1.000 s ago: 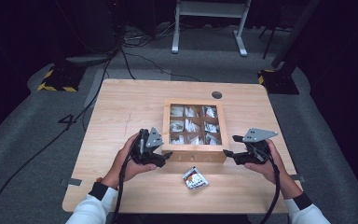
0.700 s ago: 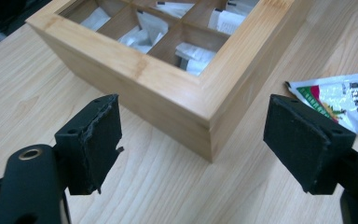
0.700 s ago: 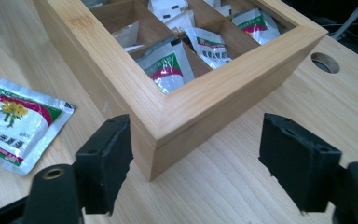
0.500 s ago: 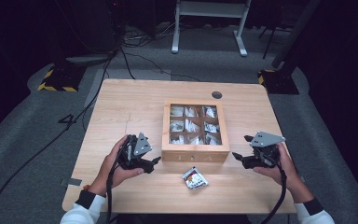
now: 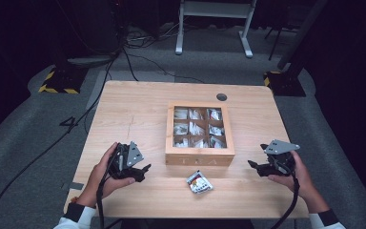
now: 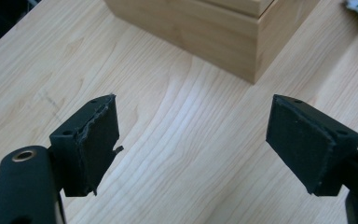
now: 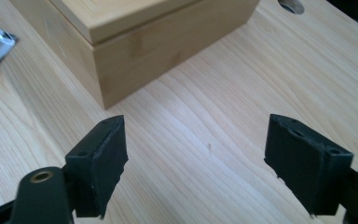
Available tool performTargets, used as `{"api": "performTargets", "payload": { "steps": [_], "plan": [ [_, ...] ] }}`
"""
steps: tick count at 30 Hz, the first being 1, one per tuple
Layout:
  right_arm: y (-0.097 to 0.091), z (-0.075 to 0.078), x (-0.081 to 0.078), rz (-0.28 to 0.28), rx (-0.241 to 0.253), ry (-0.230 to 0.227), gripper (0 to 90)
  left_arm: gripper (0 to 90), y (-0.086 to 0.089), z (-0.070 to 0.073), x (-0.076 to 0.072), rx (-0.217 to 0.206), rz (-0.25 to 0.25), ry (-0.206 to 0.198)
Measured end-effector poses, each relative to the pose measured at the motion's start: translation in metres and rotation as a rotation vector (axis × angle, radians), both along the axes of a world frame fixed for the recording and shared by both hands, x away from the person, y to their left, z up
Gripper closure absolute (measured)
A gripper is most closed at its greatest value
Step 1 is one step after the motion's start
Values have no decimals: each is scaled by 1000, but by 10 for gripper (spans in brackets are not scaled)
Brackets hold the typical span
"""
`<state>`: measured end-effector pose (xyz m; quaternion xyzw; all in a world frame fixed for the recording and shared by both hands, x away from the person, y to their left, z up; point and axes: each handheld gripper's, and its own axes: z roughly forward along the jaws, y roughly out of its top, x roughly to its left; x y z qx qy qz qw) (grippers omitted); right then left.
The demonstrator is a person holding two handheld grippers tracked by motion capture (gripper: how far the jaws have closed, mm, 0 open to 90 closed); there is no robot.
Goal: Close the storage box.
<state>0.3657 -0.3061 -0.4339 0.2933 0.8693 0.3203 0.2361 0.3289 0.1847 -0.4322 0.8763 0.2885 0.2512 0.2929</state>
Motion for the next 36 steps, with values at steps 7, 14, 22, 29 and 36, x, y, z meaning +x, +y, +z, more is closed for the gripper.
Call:
{"api": "performTargets", "payload": {
  "steps": [7, 14, 22, 29, 36],
  "plan": [
    [-18, -15, -3, -50, -10, -2, 230, 171, 17, -17, -3, 30, 49, 25],
    [-37, -30, -5, -103, 19, 38, 232, 170, 30, -36, -4, 46, 79, 49],
    [-56, -46, -12, -158, 47, 70, 235, 170, 50, -52, -10, 20, 129, 85],
    [-74, -59, -20, -196, 136, 115, 227, 169, 69, -61, -10, -88, 194, 167],
    [-87, -68, -28, -248, 208, 131, 223, 165, 84, -69, -17, -203, 242, 214]
  ]
}}
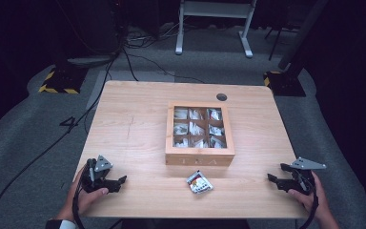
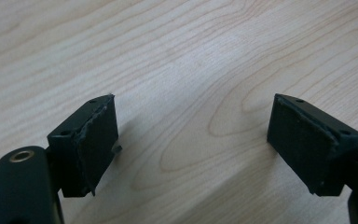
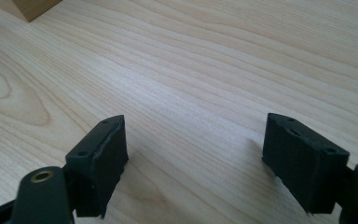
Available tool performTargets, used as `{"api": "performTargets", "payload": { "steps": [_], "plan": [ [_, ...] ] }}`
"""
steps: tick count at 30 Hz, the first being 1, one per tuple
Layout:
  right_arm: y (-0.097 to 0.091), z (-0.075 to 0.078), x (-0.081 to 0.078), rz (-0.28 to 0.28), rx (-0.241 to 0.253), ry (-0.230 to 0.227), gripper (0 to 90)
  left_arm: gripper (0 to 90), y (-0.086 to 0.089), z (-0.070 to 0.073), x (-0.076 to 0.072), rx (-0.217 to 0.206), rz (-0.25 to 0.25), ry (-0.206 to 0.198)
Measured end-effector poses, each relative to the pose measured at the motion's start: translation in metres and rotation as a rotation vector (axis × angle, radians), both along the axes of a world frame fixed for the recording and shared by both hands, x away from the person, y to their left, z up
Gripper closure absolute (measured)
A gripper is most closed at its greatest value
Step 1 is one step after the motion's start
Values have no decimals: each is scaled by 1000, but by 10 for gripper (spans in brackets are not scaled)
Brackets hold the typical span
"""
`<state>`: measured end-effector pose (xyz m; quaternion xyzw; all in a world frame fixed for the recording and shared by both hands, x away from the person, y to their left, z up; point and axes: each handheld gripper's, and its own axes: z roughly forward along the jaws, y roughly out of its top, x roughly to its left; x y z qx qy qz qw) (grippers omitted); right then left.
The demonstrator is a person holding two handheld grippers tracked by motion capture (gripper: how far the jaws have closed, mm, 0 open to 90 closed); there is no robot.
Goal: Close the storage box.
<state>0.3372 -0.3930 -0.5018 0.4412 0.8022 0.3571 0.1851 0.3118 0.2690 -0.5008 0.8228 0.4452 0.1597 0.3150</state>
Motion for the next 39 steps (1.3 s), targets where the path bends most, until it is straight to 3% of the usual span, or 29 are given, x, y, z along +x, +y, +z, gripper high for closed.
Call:
{"api": "performTargets", "payload": {
  "steps": [4, 7, 39],
  "plan": [
    [-4, -1, -5, -28, 11, -13, 224, 157, 5, -4, -3, -17, -14, -38],
    [0, -2, -7, -41, -19, -22, 205, 157, 4, -4, -3, -19, -13, -38],
    [0, -2, -5, -56, -17, -18, 188, 141, 5, -4, 0, -18, -25, -29]
  ]
}}
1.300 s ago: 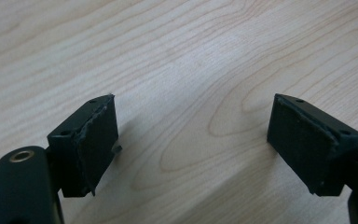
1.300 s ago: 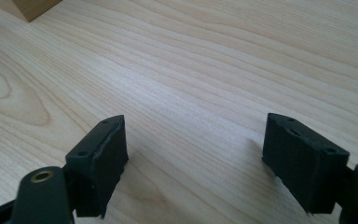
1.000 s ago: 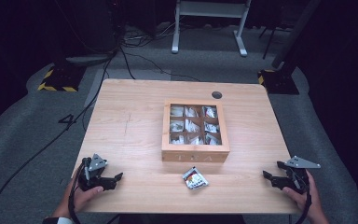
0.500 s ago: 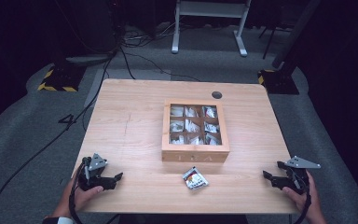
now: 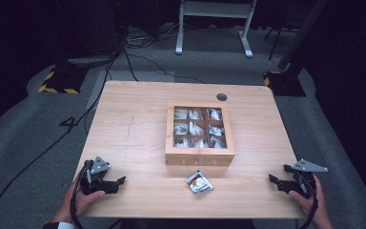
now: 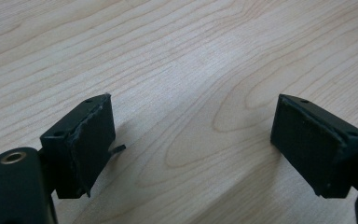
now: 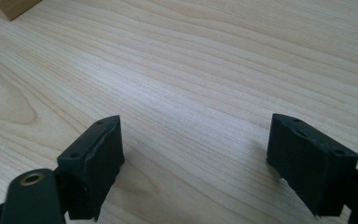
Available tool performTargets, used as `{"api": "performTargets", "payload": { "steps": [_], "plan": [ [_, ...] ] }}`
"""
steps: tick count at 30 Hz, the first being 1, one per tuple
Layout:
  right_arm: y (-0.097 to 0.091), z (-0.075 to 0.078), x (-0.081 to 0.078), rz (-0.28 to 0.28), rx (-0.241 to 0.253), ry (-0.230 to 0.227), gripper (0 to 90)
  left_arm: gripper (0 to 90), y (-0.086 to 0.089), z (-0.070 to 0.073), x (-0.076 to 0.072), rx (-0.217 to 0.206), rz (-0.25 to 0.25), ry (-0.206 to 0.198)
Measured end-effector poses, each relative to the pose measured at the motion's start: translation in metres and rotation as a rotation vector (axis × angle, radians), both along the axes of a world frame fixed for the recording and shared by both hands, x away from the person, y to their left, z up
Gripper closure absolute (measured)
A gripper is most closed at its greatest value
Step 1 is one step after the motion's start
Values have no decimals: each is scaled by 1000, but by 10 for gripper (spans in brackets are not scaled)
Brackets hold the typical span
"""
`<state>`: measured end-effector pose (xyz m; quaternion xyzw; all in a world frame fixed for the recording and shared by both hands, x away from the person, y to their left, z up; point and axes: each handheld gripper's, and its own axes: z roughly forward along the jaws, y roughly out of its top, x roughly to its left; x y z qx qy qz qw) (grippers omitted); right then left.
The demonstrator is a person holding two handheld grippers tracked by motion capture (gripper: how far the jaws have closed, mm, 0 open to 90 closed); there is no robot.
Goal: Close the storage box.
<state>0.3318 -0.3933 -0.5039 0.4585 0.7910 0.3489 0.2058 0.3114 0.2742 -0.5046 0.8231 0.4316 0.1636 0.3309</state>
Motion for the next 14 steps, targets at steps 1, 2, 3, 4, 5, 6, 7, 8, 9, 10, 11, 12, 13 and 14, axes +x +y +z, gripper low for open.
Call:
{"api": "performTargets", "payload": {
  "steps": [1, 2, 3, 4, 5, 6, 7, 8, 9, 10, 11, 12, 13, 14],
  "plan": [
    [0, 0, 0, 0, 0, 0, 188, 141, 0, 0, 0, -1, 1, 0],
    [0, 0, 0, 0, 0, 0, 188, 141, 0, 0, 0, 1, 0, 0],
    [0, 0, 0, 0, 0, 0, 188, 141, 0, 0, 0, 2, -1, -1],
    [0, 0, 0, 0, 0, 0, 188, 142, 0, 0, 0, 1, -1, 0],
    [0, 0, 0, 0, 0, 0, 188, 142, 0, 0, 0, 0, 0, 0],
    [0, 0, 0, 0, 0, 0, 188, 142, 0, 0, 0, -1, -1, 1],
    [0, 0, 0, -1, 0, 0, 188, 142, 0, 0, 0, -2, 1, -2],
    [0, 0, 0, -1, 0, 0, 188, 142, 0, 0, 0, -2, 0, -2],
    [0, 0, 0, -1, 0, 0, 188, 142, 0, 0, 0, -1, 0, -1],
    [0, 0, 0, -1, 0, 0, 188, 142, 0, 0, 0, -2, 1, -2],
    [0, 0, 0, -1, 0, 0, 188, 142, 0, 0, 0, -2, 0, -2],
    [0, 0, 0, -1, 0, 0, 188, 142, 0, 0, 0, -3, 0, -2],
    [0, 0, 0, -1, 0, 0, 188, 142, 0, 0, 0, -6, -3, -2],
    [0, 0, 0, 1, 0, 0, 188, 142, 1, 0, 0, -6, -6, -2]
  ]
}}
